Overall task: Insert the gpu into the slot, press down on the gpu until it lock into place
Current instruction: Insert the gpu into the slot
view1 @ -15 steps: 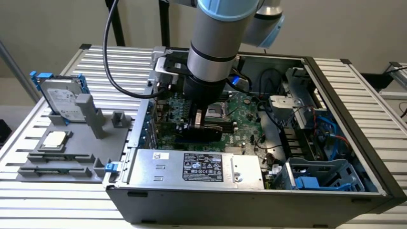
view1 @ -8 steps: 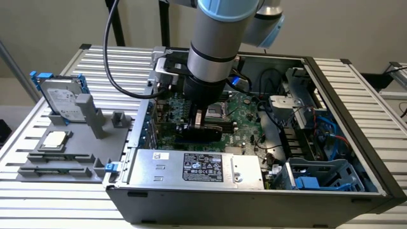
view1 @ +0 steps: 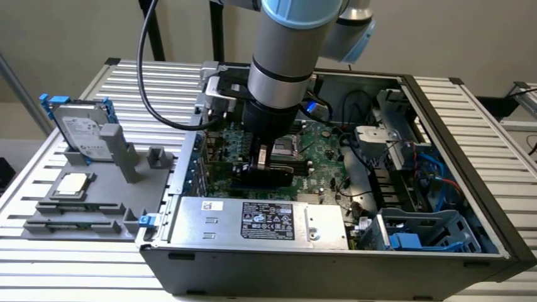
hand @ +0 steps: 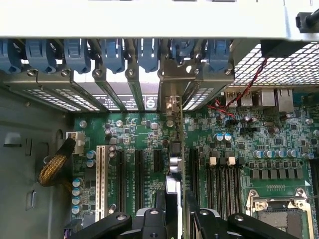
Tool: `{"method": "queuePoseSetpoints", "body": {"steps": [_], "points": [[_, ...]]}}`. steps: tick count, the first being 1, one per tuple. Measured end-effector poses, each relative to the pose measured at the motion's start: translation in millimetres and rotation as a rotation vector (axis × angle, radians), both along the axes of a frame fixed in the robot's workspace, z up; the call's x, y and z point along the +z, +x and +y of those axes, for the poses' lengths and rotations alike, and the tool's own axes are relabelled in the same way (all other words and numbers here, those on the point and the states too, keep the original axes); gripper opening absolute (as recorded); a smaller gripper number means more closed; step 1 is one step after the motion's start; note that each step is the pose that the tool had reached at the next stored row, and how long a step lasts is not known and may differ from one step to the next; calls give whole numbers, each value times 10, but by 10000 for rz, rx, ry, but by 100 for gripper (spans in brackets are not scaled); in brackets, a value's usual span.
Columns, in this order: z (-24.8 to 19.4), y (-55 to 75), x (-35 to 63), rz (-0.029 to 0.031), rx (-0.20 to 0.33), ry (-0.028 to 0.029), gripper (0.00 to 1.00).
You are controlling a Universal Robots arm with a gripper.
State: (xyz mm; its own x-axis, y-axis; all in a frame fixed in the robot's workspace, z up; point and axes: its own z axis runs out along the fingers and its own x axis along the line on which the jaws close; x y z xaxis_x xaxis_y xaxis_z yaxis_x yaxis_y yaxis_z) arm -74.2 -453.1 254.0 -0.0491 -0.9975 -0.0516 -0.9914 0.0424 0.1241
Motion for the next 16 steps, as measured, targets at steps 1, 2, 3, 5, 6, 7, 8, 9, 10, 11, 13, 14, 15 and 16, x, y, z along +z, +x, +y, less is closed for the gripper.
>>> {"method": "queuePoseSetpoints", "body": {"steps": [1,2,3,5,6,7,8,9,10,11,13,14,15,16], "points": [[1,0,-1,3,0,1,26],[1,0,-1,9,0,2,26],[2,-2,-1,13,2,3,26],[3,-8,-2,22,2,3,26],[4,-12,-2,25,2,3,26],[4,-18,-1,29,3,3,26],[5,-22,-2,33,2,4,26],[5,-26,-2,38,1,4,26],[5,-29,-2,41,0,4,26],[5,-30,-1,43,0,3,26],[4,-30,-4,45,1,0,26],[4,-30,-7,46,1,-1,26],[5,-31,-15,48,0,1,26],[4,-32,-22,48,-1,1,26]]}}
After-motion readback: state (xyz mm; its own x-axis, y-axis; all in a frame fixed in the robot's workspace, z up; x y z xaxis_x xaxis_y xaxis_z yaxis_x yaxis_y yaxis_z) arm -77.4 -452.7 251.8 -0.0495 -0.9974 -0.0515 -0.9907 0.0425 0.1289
